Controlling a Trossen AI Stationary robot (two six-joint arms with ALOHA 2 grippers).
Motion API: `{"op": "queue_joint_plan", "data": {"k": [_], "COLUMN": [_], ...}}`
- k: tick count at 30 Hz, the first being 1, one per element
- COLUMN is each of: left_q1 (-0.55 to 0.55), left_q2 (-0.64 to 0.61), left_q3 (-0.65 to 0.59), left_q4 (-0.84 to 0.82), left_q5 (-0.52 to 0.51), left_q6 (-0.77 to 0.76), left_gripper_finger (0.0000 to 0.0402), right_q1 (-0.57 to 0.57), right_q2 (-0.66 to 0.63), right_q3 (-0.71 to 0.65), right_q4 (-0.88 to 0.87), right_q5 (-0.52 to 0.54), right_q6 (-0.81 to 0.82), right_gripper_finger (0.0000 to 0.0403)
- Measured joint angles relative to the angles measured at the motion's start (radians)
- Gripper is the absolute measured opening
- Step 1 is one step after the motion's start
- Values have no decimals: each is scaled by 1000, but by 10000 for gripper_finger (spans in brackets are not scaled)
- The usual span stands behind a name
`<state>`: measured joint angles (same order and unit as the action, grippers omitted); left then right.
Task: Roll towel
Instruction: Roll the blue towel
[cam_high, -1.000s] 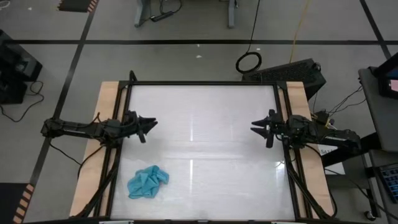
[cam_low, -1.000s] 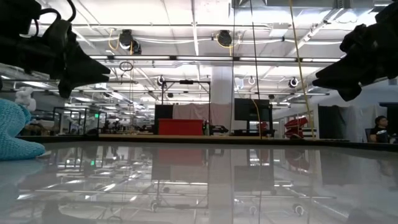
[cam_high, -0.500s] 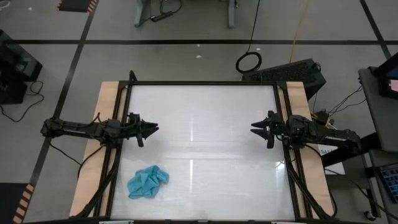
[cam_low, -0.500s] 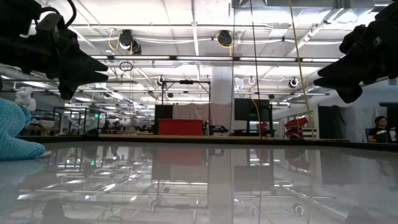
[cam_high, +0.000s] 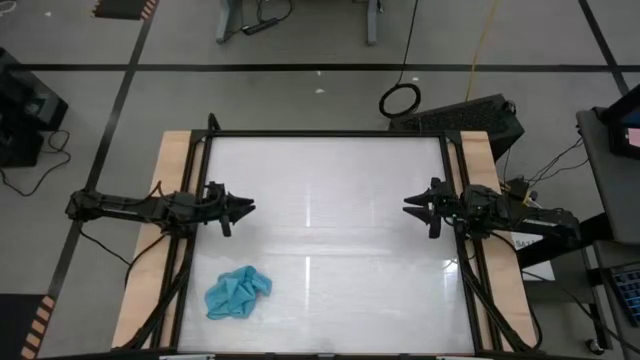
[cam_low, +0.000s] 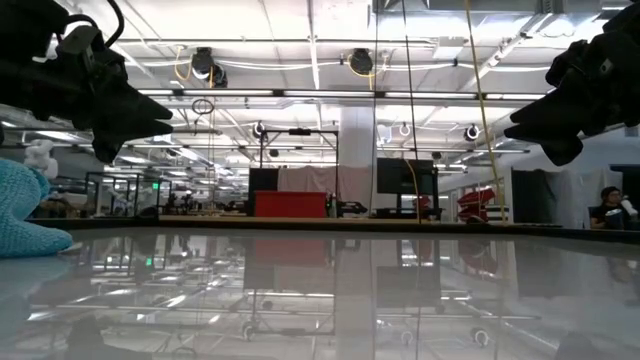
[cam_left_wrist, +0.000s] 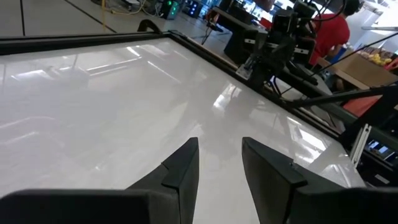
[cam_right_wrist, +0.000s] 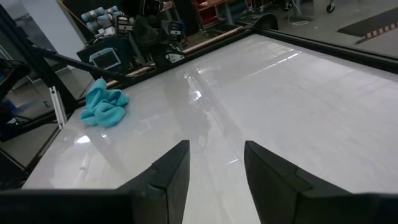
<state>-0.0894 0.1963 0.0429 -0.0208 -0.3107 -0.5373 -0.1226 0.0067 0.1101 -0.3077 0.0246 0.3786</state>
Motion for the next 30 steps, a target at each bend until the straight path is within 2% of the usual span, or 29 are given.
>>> {"op": "queue_joint_plan", "data": {"k": [13, 17, 19, 23, 27, 30], "left_q1": [0, 0, 0, 0, 0, 0], "left_q2": [0, 0, 0, 0, 14, 59], "left_q3": [0, 0, 0, 17, 108, 239], "left_q4": [-3, -3, 3, 12, 3, -142], "left_q5": [-1, -12, -21, -24, 5, 43], "left_q6": [-7, -148, -153, -15, 184, 271], "left_gripper_finger": [128, 128, 128, 128, 128, 128], "right_q1": [0, 0, 0, 0, 0, 0], "right_q2": [0, 0, 0, 0, 0, 0], "right_q3": [0, 0, 0, 0, 0, 0], "right_q4": [0, 0, 0, 0, -1, -1], "right_q5": [0, 0, 0, 0, -1, -4], "right_q6": [-1, 0, 3, 5, 6, 6], "right_gripper_finger": [144, 144, 144, 144, 144, 144]}}
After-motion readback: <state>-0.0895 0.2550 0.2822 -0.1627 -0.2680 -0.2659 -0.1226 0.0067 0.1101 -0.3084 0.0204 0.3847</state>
